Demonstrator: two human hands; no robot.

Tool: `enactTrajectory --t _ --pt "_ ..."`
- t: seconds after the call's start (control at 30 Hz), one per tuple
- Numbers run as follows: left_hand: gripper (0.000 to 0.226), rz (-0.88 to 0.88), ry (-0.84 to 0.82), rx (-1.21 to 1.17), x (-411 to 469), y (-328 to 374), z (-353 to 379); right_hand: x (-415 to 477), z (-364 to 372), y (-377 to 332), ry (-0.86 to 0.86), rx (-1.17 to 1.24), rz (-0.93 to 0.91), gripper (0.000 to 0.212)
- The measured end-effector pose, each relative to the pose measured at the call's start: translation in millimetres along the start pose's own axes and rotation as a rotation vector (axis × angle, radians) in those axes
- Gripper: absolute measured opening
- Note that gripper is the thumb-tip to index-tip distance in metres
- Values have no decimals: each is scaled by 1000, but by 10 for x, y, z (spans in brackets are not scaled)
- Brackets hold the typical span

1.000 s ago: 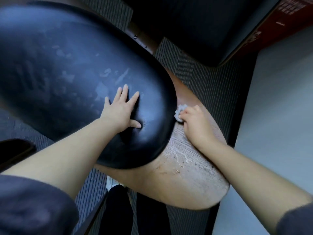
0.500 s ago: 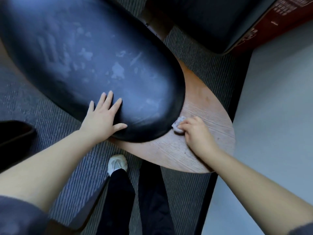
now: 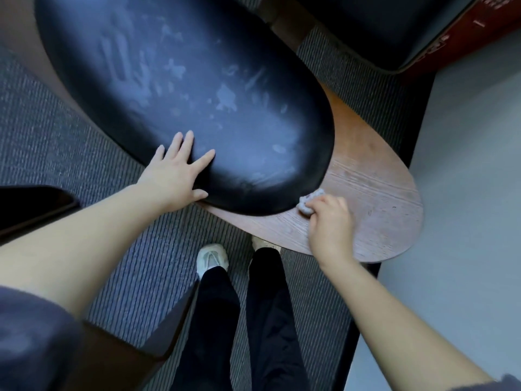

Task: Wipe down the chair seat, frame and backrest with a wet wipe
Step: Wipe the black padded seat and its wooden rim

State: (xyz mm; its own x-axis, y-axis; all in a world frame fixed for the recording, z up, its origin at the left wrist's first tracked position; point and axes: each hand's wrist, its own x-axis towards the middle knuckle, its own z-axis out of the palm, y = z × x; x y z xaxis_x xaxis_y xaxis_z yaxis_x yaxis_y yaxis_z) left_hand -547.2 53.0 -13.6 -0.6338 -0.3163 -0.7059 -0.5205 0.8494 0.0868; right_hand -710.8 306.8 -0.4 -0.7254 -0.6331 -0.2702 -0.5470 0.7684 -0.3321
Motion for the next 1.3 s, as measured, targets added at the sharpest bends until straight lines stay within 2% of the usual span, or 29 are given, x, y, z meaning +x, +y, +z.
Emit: enactTrajectory --t 0.13,0.2,0.3,0.43,0.57,0.63,0.73,0.83,0.9,1.07,1.2,1.23,1.3 --pt "89 40 -28 50 -40 -112 49 -492 505 -537 -74 137 -99 23" --pt "85 63 -54 46 -57 -184 20 -573 756 -847 -106 213 -83 19" --pt "80 118 -67 70 -55 -323 -26 -512 984 -1285 -102 249 -40 24" --pt "80 130 -43 113 -27 -514 -34 -523 949 -1108 -41 188 -129 27" --pt "83 112 36 56 -29 -690 74 -574 907 -1037 18 181 -30 30" --pt "83 131 59 30 -28 -715 124 -502 1045 -1227 18 213 -60 28" --pt "82 150 82 6 -30 -732 156 -428 1241 -1545 -33 230 -140 28" --pt "81 146 84 -7 -18 -740 158 -346 1304 -1696 -171 219 -168 27" --pt "82 143 65 -9 -13 -724 137 -336 1239 -1582 -166 143 -187 32" --pt "82 68 14 -22 -38 -569 53 -631 577 -807 -161 43 -147 27" --pt "78 61 12 -48 -85 -269 13 -360 192 -393 -47 -22 129 32" --pt "77 86 12 -47 -104 -188 14 -323 184 -421 -77 -13 130 33" --pt "76 131 8 -36 -134 -20 10 -439 222 -526 -238 4 -68 29"
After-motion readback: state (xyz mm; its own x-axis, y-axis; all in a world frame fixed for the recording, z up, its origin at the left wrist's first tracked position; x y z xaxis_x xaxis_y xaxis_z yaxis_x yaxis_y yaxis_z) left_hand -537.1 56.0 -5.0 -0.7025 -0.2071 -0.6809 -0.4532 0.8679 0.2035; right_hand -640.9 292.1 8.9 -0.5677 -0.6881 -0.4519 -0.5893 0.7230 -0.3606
